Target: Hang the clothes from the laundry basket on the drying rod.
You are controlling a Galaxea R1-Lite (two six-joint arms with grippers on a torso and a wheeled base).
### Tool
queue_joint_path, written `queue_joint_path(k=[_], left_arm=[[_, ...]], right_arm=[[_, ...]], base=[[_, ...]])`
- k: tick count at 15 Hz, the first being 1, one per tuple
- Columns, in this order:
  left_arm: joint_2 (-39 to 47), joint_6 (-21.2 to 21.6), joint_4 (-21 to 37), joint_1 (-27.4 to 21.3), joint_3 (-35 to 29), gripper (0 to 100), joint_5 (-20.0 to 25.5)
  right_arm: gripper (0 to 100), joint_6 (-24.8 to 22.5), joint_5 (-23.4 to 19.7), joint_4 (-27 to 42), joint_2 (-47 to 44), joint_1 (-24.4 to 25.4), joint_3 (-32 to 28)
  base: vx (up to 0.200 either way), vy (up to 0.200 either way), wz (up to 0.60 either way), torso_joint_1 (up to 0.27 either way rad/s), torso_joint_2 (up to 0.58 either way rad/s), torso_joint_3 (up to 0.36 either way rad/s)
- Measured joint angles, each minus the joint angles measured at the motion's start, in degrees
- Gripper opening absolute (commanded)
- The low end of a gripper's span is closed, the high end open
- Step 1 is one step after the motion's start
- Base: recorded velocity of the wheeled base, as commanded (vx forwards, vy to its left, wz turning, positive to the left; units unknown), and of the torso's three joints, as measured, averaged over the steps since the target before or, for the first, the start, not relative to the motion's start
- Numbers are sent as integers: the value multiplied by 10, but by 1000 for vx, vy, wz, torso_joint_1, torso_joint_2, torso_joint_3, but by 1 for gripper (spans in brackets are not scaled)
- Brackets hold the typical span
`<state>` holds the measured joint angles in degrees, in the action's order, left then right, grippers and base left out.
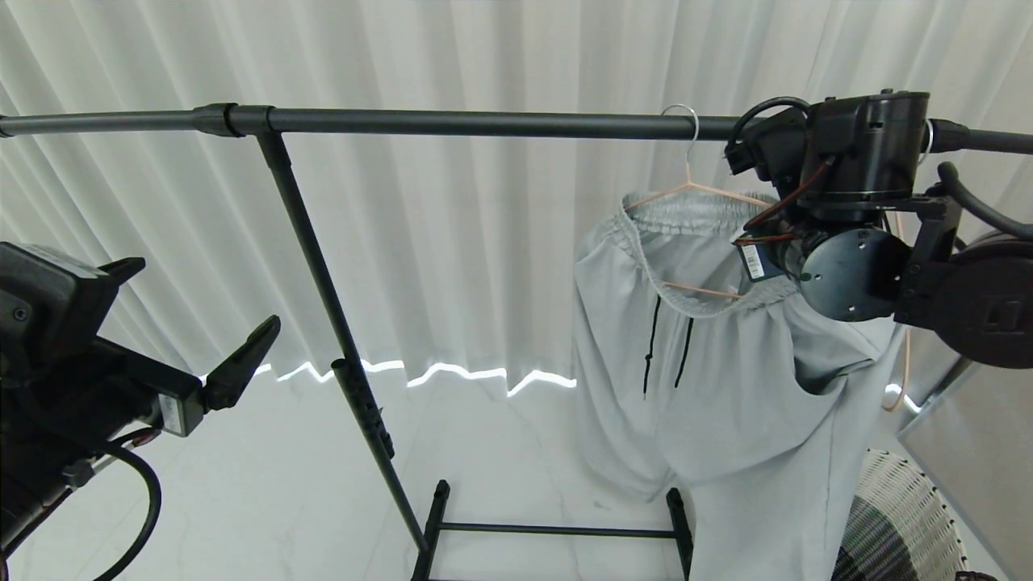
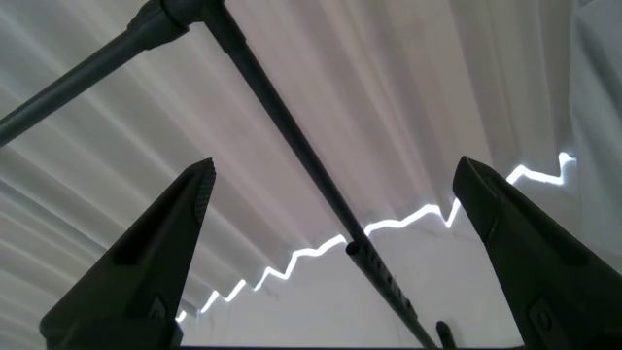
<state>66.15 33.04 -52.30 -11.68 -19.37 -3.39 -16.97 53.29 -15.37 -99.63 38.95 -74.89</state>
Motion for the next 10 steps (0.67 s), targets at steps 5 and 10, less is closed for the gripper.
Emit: queue_joint_path(k=[5, 10], left_arm=[[-2, 0, 0, 0, 0, 100, 0], [0, 0, 1, 5, 0, 100, -9]], right_arm=[[100, 13, 0, 0, -9, 19, 0], [100, 54, 0, 0, 7, 75, 13]], base=[[0, 0, 0, 0, 0, 0], [0, 0, 0, 0, 0, 0]])
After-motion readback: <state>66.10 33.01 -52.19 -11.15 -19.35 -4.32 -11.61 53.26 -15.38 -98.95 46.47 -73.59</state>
